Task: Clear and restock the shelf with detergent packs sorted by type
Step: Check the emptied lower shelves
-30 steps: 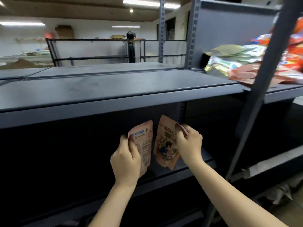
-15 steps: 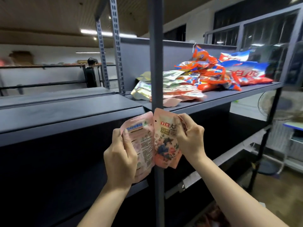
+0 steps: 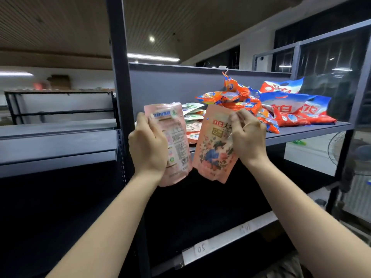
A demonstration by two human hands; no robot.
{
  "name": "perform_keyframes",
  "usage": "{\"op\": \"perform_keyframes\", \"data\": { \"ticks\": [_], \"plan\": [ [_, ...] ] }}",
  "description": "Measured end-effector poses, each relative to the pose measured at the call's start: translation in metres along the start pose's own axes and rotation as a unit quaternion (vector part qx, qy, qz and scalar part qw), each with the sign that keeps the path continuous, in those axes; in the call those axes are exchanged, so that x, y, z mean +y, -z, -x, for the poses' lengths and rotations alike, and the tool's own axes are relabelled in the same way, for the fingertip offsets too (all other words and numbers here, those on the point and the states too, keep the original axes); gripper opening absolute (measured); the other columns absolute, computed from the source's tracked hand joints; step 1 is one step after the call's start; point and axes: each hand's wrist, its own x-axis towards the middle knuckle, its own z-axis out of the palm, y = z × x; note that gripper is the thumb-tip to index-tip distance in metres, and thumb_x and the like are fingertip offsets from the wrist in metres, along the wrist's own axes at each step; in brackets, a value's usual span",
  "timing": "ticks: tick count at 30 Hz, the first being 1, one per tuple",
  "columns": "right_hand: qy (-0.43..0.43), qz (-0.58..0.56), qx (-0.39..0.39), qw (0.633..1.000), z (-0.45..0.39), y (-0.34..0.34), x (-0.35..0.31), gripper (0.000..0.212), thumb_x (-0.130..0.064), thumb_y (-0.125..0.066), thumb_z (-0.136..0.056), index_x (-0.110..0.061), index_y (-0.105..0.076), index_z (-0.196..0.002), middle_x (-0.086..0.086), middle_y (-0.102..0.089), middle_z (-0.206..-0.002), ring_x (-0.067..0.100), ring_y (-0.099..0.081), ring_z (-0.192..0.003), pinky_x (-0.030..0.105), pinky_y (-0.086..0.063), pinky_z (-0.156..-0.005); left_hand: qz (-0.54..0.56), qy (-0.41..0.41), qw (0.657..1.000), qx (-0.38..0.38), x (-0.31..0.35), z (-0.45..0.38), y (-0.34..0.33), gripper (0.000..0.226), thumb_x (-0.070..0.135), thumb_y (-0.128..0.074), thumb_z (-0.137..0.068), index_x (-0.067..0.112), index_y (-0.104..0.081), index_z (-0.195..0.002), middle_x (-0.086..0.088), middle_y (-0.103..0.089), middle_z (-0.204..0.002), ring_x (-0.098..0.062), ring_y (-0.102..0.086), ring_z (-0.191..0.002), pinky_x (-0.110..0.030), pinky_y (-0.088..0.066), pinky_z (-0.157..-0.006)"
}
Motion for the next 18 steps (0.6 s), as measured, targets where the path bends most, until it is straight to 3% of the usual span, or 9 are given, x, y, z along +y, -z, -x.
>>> {"op": "perform_keyframes", "data": {
  "ticks": [4, 6, 9, 13, 15, 18],
  "plan": [
    [-0.003, 0.082, 0.002, 0.997, -0.041, 0.018, 0.019, 0.027, -0.033, -0.042, -0.099, -0.016, -0.060, -0.090, 0.002, -0.060, -0.075, 0.021, -0.054, -0.069, 0.030, -0.039, -0.060, -0.013, 0.080, 0.997, 0.004, 0.013, -0.029, -0.031, 0.026, 0.017, -0.036, -0.101, 0.008, -0.047, -0.079, 0.000, -0.053, -0.073, -0.010, -0.048, -0.058, -0.012, -0.032, -0.047],
    [-0.023, 0.113, 0.017, 0.993, -0.063, 0.020, 0.031, 0.028, -0.033, -0.038, -0.100, -0.016, -0.058, -0.091, 0.003, -0.059, -0.076, 0.025, -0.054, -0.072, 0.031, -0.037, -0.062, -0.001, 0.110, 0.994, 0.009, 0.015, -0.042, -0.047, 0.030, 0.019, -0.035, -0.100, 0.009, -0.047, -0.075, 0.000, -0.056, -0.074, -0.017, -0.055, -0.067, -0.024, -0.043, -0.055],
    [-0.050, 0.133, 0.066, 0.988, -0.090, 0.013, 0.048, 0.030, -0.031, -0.033, -0.102, -0.012, -0.057, -0.098, 0.004, -0.055, -0.078, 0.025, -0.052, -0.072, 0.031, -0.035, -0.062, 0.001, 0.121, 0.992, 0.035, 0.016, -0.056, -0.068, 0.034, 0.017, -0.035, -0.099, 0.012, -0.041, -0.065, 0.000, -0.051, -0.070, -0.020, -0.050, -0.067, -0.029, -0.038, -0.054],
    [-0.041, 0.098, 0.089, 0.990, -0.102, -0.018, 0.066, 0.032, -0.030, -0.029, -0.104, -0.009, -0.053, -0.104, 0.006, -0.051, -0.076, 0.025, -0.047, -0.069, 0.030, -0.027, -0.060, -0.008, 0.107, 0.989, 0.101, 0.011, -0.073, -0.094, 0.028, 0.020, -0.035, -0.099, 0.009, -0.050, -0.079, -0.003, -0.056, -0.078, -0.024, -0.056, -0.074, -0.034, -0.044, -0.059],
    [-0.039, 0.050, 0.033, 0.997, -0.098, -0.044, 0.082, 0.029, -0.032, -0.030, -0.103, -0.012, -0.052, -0.101, 0.010, -0.058, -0.081, 0.031, -0.056, -0.076, 0.032, -0.033, -0.062, -0.039, 0.095, 0.984, 0.145, 0.011, -0.081, -0.106, 0.028, 0.022, -0.034, -0.100, 0.009, -0.053, -0.084, -0.007, -0.060, -0.083, -0.027, -0.058, -0.080, -0.030, -0.033, -0.059],
    [-0.066, 0.042, -0.155, 0.985, -0.089, -0.084, 0.110, 0.025, -0.033, -0.035, -0.102, -0.021, -0.057, -0.104, 0.007, -0.065, -0.110, 0.029, -0.057, -0.106, 0.040, -0.039, -0.092, -0.130, 0.053, 0.974, 0.180, 0.008, -0.092, -0.128, 0.032, 0.028, -0.030, -0.102, 0.008, -0.055, -0.101, -0.010, -0.068, -0.095, -0.030, -0.061, -0.087, -0.024, -0.021, -0.060]
  ]
}}
